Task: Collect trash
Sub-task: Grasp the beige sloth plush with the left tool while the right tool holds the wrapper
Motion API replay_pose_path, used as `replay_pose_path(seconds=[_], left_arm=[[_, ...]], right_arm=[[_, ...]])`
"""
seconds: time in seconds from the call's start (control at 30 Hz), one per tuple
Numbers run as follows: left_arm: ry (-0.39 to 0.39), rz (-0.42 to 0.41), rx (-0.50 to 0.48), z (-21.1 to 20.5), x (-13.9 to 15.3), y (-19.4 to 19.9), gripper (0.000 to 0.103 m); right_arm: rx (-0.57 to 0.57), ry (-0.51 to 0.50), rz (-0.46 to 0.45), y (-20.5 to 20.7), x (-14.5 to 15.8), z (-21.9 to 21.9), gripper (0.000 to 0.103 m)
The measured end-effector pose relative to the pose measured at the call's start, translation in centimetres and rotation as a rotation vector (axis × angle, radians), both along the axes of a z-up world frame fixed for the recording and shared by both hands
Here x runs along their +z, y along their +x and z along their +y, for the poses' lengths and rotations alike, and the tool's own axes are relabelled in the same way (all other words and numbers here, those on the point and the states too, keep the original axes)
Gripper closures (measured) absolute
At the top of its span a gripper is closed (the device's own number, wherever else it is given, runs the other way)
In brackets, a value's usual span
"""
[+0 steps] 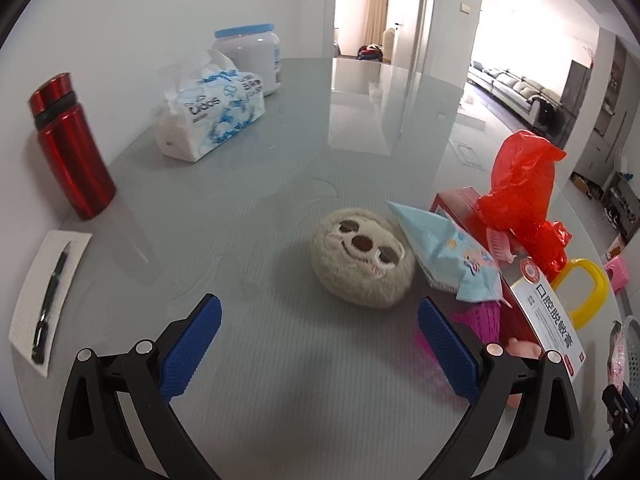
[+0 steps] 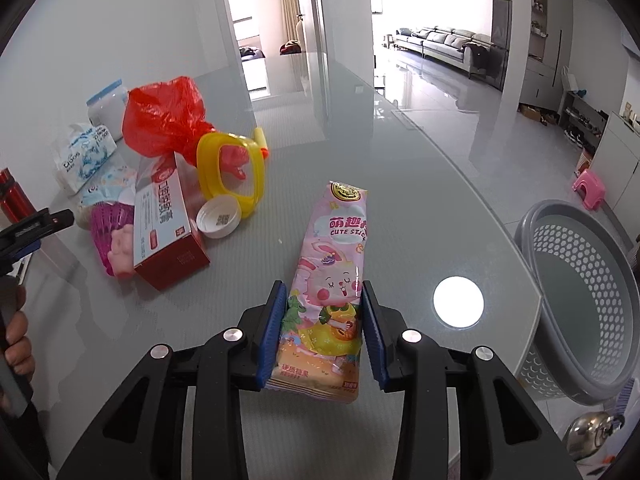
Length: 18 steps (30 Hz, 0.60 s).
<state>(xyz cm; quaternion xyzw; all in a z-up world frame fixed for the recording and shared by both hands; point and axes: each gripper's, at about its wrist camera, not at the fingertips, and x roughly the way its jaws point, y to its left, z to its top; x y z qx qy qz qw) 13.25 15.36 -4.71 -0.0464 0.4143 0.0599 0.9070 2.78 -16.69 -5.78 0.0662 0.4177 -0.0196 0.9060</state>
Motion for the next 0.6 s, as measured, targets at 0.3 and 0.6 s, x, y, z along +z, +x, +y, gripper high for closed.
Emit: replay_pose_path(seconds=[0.3,0.6], left_arm=[[-0.032,0.069,-0.028,-0.1,-2.2,3.3,0.006],[-0.020,0.055,-0.040,-0.2,-3.0,5.3,0.014]], right_arm=[[-0.027,0.025,0.014,-0.2,0.1,-1.2,0.067],[-0.059,0.014,0.033,-0.8,0.0,-2.4,0.067]])
